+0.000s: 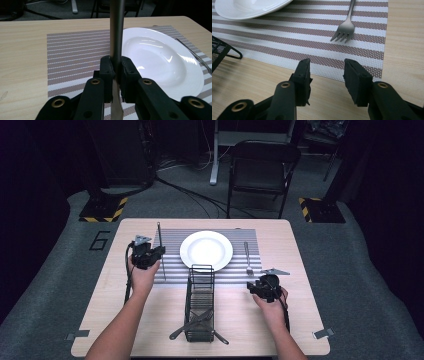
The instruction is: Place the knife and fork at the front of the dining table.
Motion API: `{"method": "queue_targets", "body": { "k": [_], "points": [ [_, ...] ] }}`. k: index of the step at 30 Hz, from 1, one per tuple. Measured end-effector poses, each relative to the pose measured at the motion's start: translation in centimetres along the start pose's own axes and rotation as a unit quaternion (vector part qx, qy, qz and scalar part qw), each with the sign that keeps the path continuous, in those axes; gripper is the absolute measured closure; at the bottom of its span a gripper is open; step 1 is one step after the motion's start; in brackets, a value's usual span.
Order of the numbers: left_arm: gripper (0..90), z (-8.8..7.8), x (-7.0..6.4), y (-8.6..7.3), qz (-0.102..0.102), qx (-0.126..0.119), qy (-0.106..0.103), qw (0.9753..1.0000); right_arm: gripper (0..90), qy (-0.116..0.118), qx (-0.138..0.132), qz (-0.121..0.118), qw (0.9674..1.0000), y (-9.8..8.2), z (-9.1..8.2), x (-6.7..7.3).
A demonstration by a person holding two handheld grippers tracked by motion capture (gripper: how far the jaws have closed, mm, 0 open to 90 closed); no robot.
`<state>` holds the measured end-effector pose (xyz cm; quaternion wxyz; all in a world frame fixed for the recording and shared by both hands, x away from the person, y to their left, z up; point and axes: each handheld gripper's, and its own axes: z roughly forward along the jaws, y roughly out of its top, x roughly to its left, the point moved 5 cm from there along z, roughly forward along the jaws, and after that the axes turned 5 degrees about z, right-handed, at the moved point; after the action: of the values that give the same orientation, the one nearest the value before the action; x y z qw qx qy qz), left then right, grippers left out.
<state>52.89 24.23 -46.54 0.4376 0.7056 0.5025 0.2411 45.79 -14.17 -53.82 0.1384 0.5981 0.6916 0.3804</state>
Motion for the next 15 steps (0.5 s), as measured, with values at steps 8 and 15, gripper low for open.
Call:
{"method": "queue_targets", "body": {
  "k": [8, 15],
  "points": [
    [81.6, 0.8, 0.3, 0.0, -0.02, 0.002, 0.003, 0.9998, 56.6, 0.002, -0.002, -0.001, 1.0, 0.1, 0.0, -0.1],
    [82.0, 2.1, 0.4, -0.8, -0.016, 0.014, 0.012, 0.9997, 56.6, 0.002, -0.004, 0.0, 1.0, 0.1, 0.0, -0.1]
  ]
}}
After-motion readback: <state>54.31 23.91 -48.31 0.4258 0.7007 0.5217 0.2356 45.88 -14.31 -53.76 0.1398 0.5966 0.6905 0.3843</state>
